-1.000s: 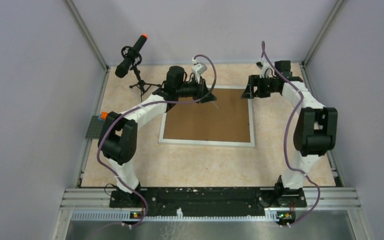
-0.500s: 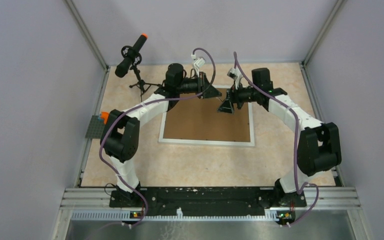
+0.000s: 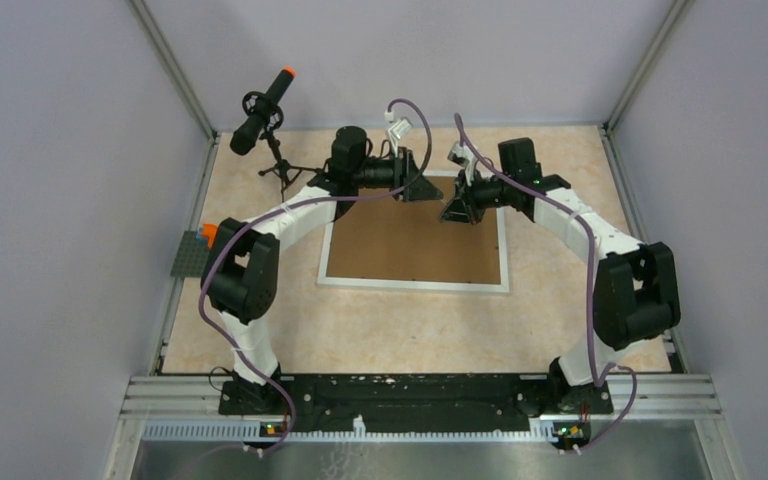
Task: Take the photo out of the frame
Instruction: Adjust the screwdriver.
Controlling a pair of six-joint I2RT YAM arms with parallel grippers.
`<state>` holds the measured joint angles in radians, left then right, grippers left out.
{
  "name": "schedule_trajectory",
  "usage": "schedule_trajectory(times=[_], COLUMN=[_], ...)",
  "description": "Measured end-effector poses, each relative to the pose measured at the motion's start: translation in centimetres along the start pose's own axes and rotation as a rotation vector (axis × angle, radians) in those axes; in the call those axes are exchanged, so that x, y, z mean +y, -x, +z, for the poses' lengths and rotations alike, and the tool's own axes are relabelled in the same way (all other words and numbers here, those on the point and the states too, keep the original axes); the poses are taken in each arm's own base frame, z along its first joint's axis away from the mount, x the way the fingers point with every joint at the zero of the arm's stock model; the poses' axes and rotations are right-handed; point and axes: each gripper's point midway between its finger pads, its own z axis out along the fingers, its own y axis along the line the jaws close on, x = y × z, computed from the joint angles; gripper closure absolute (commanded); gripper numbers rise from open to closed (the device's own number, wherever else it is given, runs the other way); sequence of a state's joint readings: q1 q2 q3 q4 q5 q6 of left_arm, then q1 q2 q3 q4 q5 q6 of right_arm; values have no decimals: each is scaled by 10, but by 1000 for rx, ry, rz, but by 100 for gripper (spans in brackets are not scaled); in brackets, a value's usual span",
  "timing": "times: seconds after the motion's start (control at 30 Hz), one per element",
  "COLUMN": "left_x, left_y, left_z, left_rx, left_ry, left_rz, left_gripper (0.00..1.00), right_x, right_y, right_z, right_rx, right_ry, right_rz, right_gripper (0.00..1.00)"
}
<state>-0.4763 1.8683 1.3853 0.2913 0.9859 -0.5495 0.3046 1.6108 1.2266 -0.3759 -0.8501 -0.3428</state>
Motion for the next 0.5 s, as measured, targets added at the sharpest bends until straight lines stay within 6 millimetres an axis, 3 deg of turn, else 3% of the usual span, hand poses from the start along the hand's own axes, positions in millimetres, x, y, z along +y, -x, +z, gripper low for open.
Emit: schedule_trajectory(times=[0.1,0.27,0.5], left_x=[-1,-4,6], left_y=[-5,3,-21], left_z=[-1,3,4], left_rx=[61,125,198], left_ry=[4,-9,-16], left_rz=[-15,-39,-162], left_gripper=[41,38,42], right_x=[-6,-10,-14], right_y=[-4,-5,-15], right_z=[-7,-21,-23], right_rx=[29,60,123], right_ry=[-53,-120,-181], right_rz=[-63,-202,-341], right_gripper=[100,100,100])
